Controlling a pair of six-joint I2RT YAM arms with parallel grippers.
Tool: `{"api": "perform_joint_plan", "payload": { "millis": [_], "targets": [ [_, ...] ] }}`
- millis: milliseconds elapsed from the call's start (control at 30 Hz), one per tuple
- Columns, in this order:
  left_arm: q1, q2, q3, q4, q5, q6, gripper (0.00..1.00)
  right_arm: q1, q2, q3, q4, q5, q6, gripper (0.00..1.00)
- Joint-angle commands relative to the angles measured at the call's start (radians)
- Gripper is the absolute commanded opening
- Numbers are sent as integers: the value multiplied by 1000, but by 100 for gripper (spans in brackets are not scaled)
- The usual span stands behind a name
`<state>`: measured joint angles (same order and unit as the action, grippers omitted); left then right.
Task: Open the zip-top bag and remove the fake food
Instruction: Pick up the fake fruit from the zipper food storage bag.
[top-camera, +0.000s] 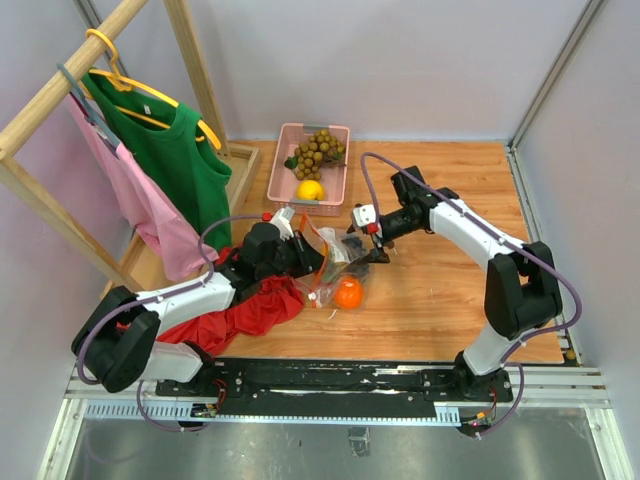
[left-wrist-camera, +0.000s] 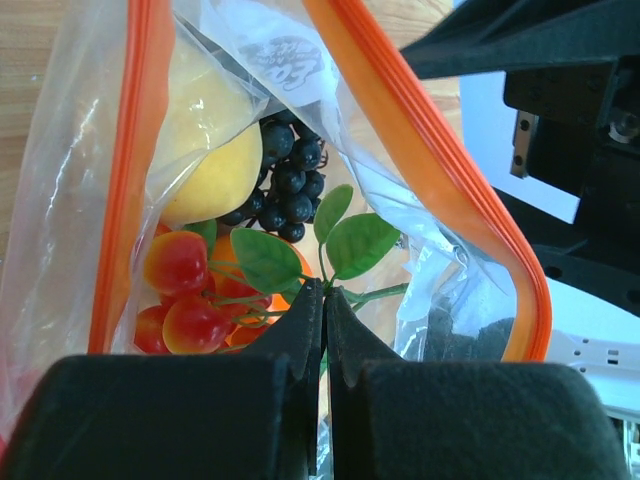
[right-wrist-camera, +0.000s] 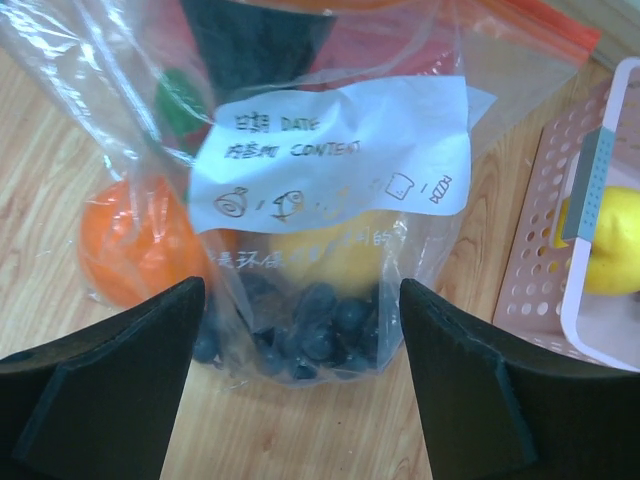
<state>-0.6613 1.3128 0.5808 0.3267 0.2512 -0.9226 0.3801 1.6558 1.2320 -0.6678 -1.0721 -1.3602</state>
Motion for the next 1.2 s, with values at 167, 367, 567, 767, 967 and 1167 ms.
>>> {"api": "perform_joint_plan", "payload": {
  "millis": [167,367,567,767,967,1167],
  "targets": [
    [5,-23,-13,63,36,-6,0,75,24,-54,182,135,182,65],
    [5,-24,-13,69,35,1,0,75,18,-81,191,129,207,29],
    [5,-72,-39,75,22,5,0,69,0,-92,195,121,263,2],
    [6,-147,-96,118,-8,-2,0,51,-38,-126,184,163,268,1],
    [5,-233,-155,166,-54,-20,0,23,-71,-163,174,158,262,1],
    [5,-305,-215,259,-93,-39,0,4,-87,-187,169,126,257,1]
  ]
}}
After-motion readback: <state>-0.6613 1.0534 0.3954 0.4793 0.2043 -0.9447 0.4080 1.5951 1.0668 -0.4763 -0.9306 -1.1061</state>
